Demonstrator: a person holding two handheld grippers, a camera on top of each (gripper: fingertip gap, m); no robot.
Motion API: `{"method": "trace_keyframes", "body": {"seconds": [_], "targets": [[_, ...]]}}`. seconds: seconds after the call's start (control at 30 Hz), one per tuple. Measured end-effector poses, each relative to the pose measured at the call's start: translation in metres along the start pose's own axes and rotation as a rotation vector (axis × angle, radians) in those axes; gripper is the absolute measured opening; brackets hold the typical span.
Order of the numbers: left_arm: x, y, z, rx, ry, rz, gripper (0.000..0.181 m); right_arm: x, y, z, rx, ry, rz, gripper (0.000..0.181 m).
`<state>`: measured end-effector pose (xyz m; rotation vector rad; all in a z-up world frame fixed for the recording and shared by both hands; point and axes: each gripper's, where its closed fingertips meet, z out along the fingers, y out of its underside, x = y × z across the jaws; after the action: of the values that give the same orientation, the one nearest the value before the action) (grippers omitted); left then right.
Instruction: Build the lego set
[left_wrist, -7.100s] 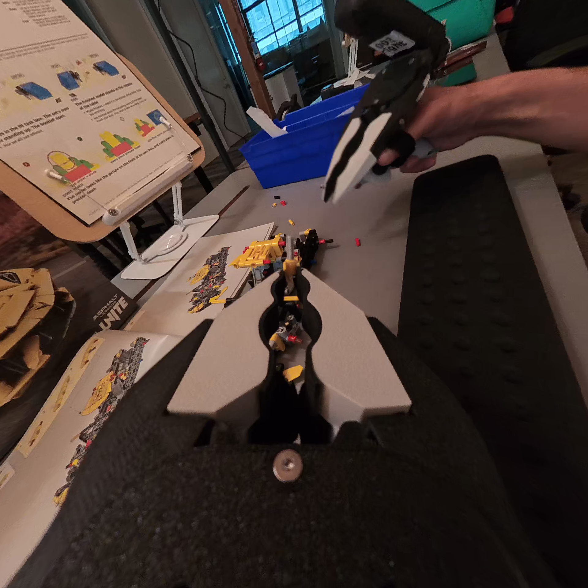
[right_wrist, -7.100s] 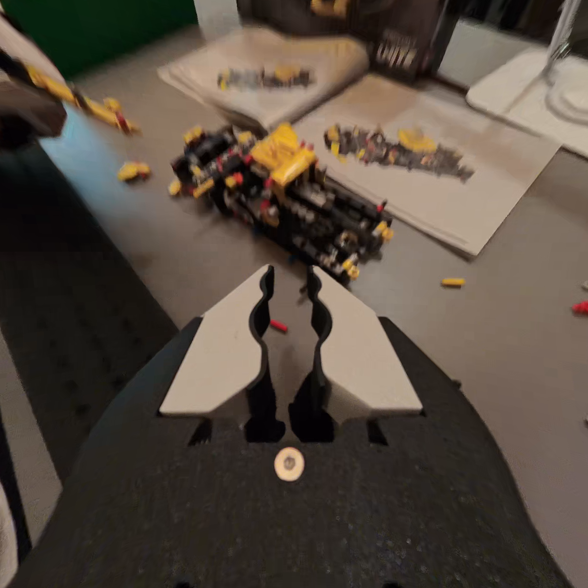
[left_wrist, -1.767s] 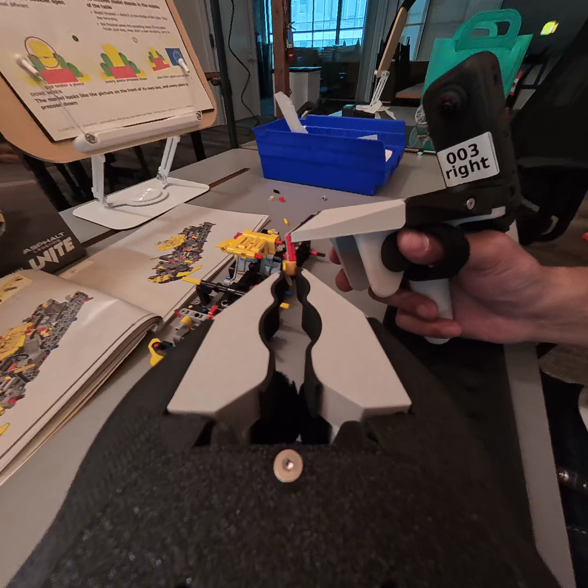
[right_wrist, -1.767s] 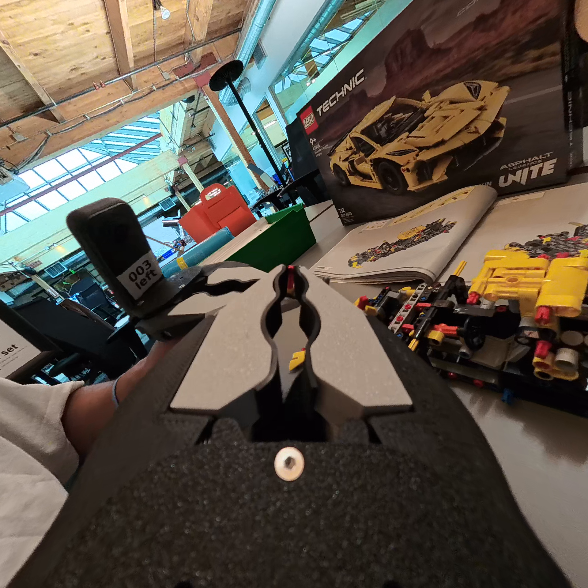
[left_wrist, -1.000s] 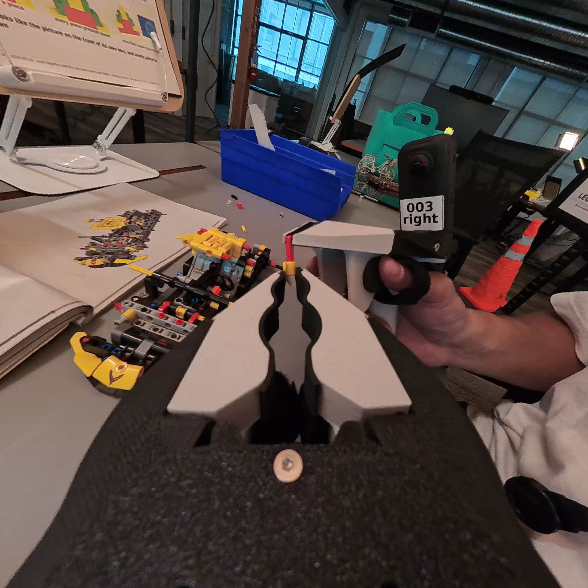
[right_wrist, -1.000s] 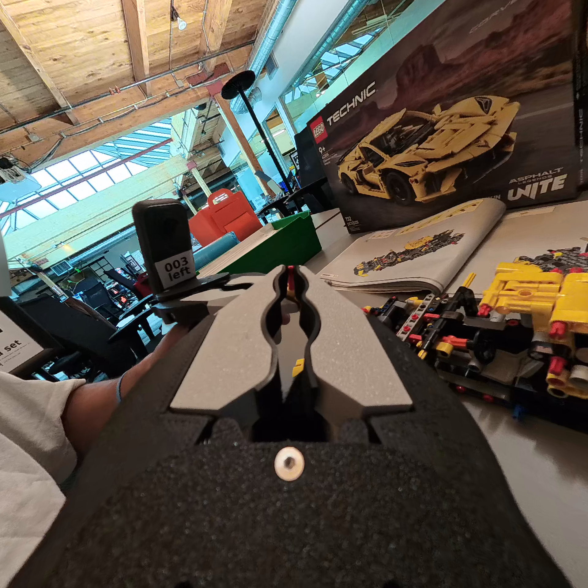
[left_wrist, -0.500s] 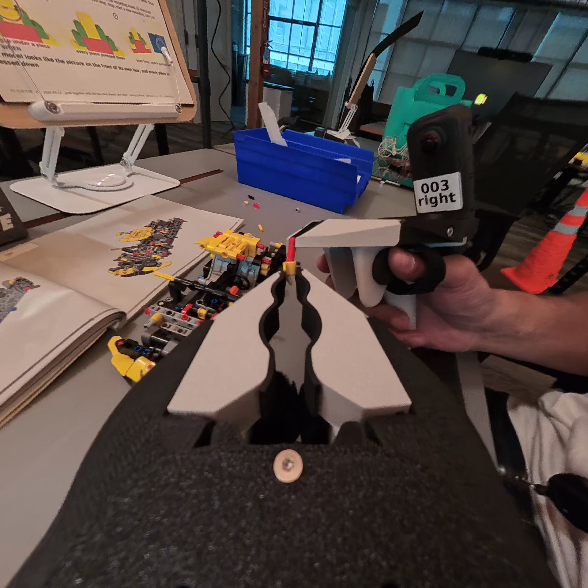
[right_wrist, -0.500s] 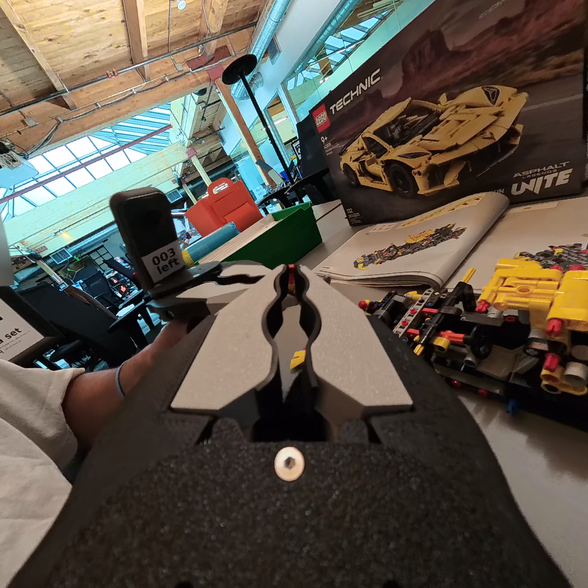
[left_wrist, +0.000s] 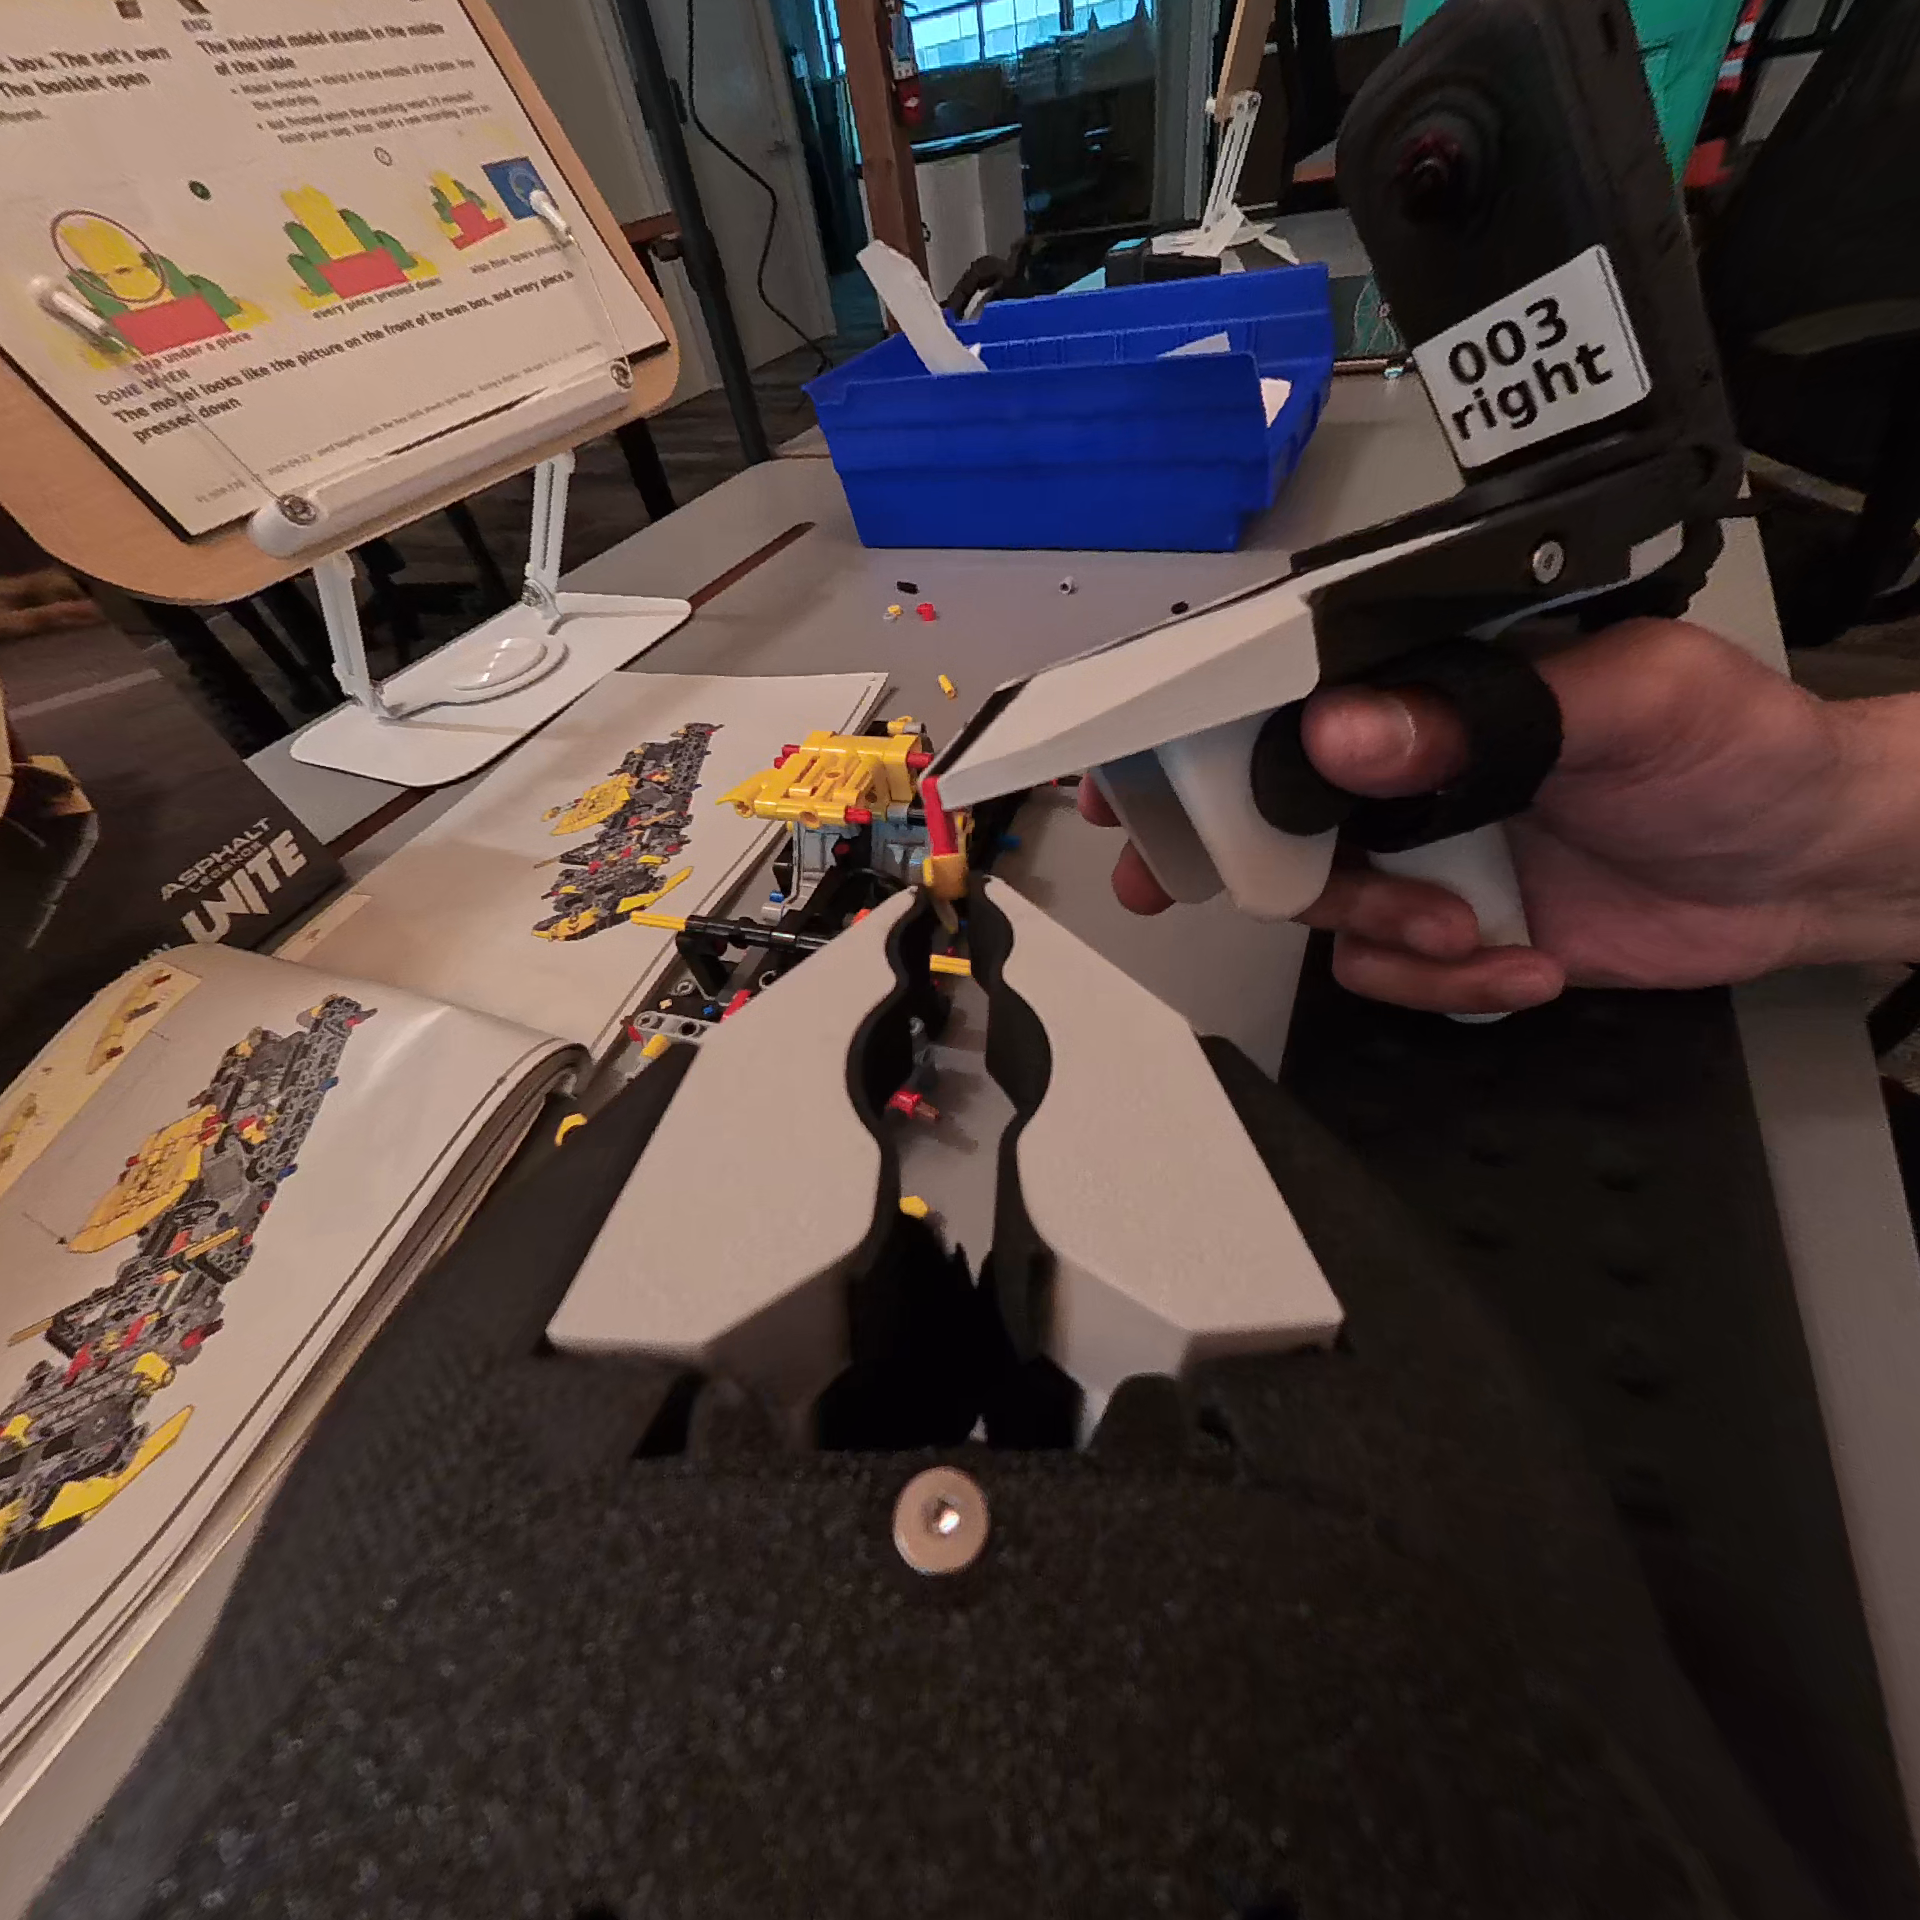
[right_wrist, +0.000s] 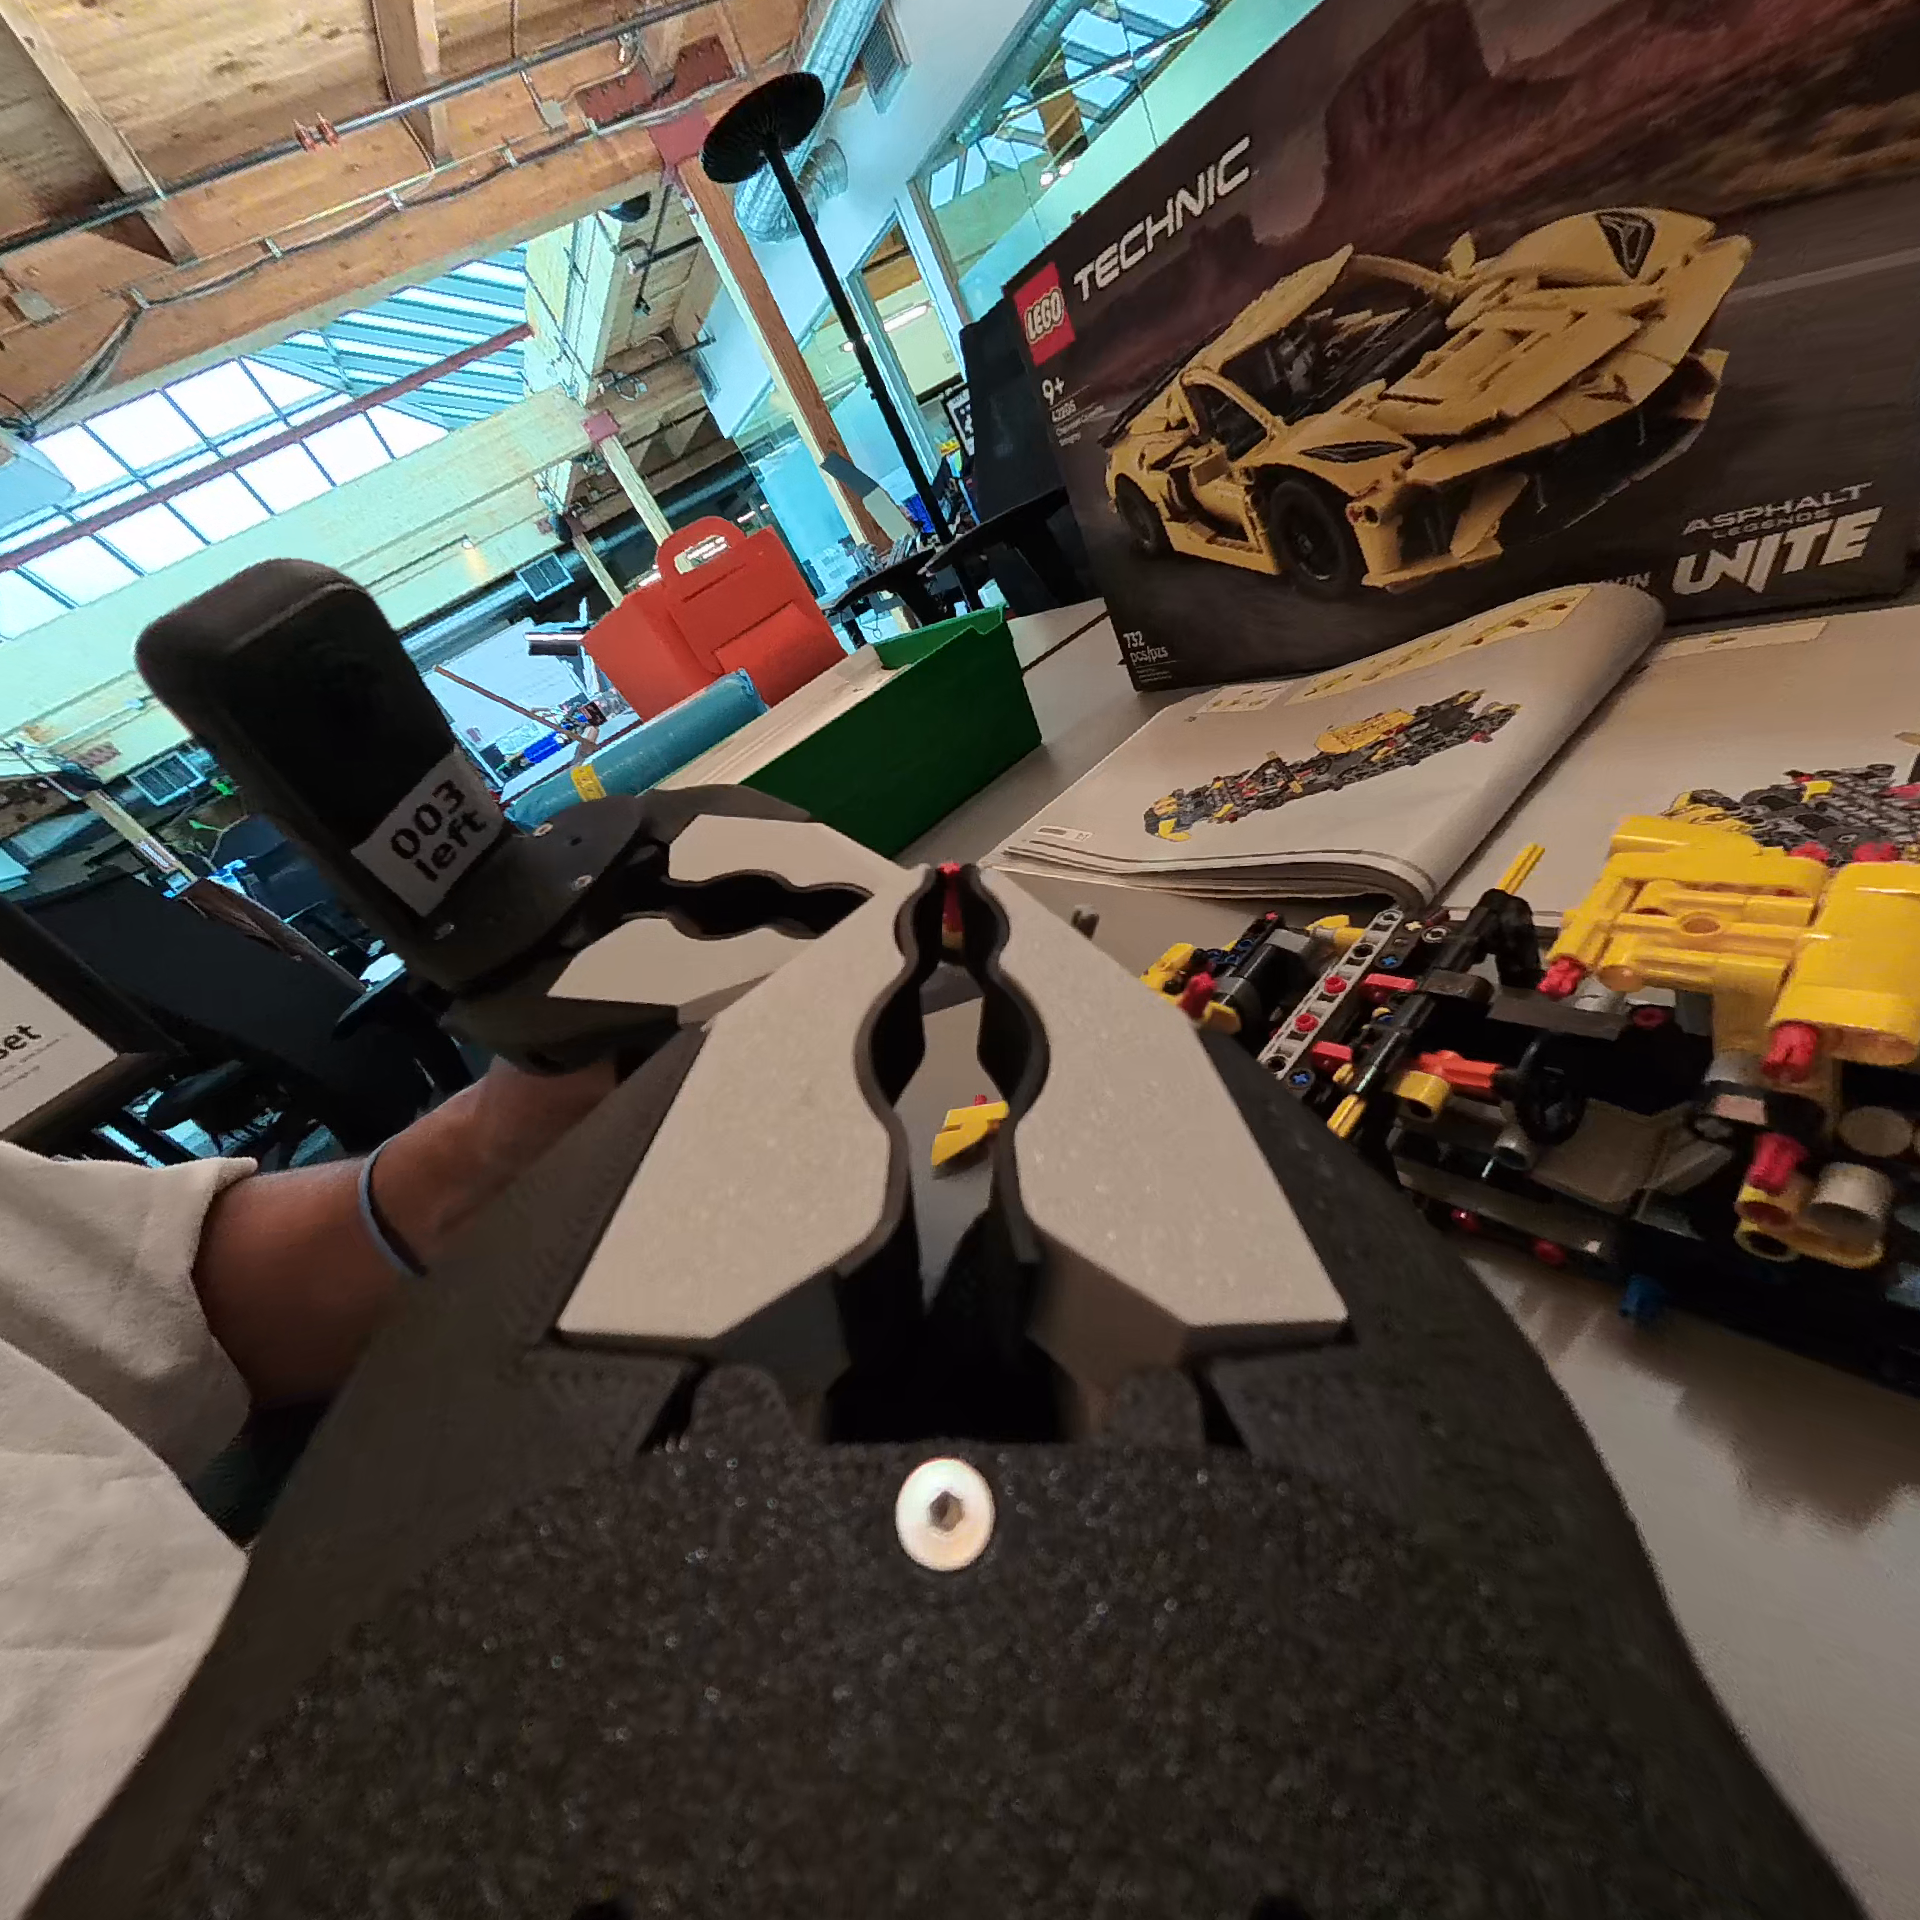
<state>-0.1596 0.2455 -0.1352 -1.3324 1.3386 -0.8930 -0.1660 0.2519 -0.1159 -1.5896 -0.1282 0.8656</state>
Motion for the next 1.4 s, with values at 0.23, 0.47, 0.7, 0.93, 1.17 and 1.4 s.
{"method": "trace_keyframes", "body": {"seconds": [0.23, 0.47, 0.7, 0.93, 1.17, 1.4], "targets": [[-0.0024, 0.0012, -0.0003, -0.002, 0.004, -0.047, 0.006, 0.0017, 0.0010, 0.0014, -0.007, 0.006, 0.012, 0.002], [-0.0033, 0.0004, 0.0001, -0.003, -0.030, 0.024, 0.006, 0.0022, -0.0005, 0.0005, 0.003, -0.001, 0.032, 0.002], [-0.0070, 0.0003, -0.0005, -0.010, -0.069, 0.082, 0.006, 0.0029, -0.0009, 0.0004, 0.004, -0.002, 0.041, 0.006], [-0.0028, 0.0026, 0.0019, -0.037, -0.098, 0.192, 0.006, 0.0034, -0.0003, 0.0016, -0.001, -0.006, 0.051, 0.004], [-0.0063, 0.0008, -0.0004, -0.021, -0.090, 0.121, 0.006, 0.0032, 0.0011, 0.0017, -0.003, -0.001, 0.048, 0.003], [-0.0012, 0.0003, 0.0007, -0.028, -0.100, 0.201, 0.006, 0.0046, 0.0008, 0.0002, -0.005, -0.002, 0.052, 0.003]]}}
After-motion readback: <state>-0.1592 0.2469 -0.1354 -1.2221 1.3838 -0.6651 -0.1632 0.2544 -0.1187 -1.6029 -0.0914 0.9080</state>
